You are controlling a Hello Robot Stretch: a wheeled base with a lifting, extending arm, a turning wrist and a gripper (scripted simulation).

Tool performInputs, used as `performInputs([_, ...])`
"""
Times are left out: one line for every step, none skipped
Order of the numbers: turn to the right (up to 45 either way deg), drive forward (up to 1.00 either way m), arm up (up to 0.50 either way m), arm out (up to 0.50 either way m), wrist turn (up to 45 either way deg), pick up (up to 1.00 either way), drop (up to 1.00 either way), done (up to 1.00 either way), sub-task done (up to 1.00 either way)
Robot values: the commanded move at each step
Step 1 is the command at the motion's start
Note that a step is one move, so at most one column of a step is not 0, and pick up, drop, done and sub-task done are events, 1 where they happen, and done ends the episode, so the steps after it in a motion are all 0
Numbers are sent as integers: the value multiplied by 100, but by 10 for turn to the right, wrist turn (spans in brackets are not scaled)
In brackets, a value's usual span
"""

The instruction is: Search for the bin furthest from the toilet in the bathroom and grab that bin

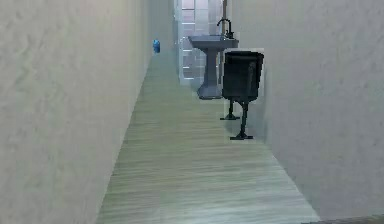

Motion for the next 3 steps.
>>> performInputs([0, 100, 0, 0, 0, 0, 0, 0, 0])
performInputs([60, 0, 0, 0, 0, 0, 0, 0, 0])
performInputs([0, 45, 0, 0, 0, 0, 0, 0, 0])
